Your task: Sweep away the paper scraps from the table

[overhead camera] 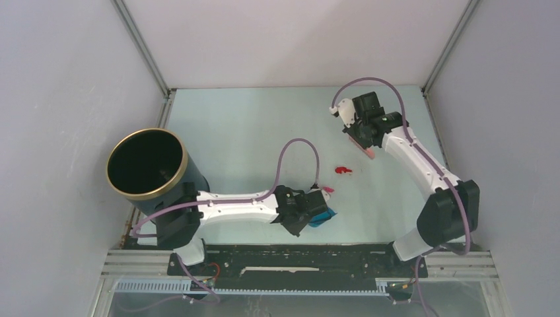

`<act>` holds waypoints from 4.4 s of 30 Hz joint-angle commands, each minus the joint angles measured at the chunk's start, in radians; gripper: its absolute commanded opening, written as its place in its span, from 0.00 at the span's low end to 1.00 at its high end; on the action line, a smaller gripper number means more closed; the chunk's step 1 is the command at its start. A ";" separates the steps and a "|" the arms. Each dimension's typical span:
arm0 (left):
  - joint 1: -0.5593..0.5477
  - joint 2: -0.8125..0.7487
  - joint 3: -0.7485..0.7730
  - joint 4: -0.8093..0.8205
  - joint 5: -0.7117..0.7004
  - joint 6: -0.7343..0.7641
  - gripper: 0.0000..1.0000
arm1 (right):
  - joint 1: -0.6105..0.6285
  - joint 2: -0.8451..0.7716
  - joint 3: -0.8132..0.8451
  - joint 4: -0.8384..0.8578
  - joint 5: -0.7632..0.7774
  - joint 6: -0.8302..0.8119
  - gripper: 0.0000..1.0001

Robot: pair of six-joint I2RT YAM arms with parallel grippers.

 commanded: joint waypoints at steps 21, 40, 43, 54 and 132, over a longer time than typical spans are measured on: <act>0.062 0.137 0.094 0.024 -0.034 0.045 0.00 | 0.353 -0.146 -0.130 -0.144 -0.361 0.304 0.00; 0.020 0.012 -0.128 0.401 -0.194 0.017 0.00 | 0.219 -0.268 -0.075 -0.239 -0.355 0.304 0.00; 0.019 0.014 -0.141 0.438 -0.205 0.022 0.00 | 0.205 -0.323 -0.075 -0.250 -0.354 0.314 0.00; 0.011 -0.052 -0.204 0.572 -0.217 0.028 0.00 | 0.024 -0.396 0.027 -0.305 -0.497 0.319 0.00; 0.184 -1.411 -0.177 -0.292 -0.845 -1.050 0.00 | -0.103 -0.420 -0.467 0.293 -0.435 0.362 0.00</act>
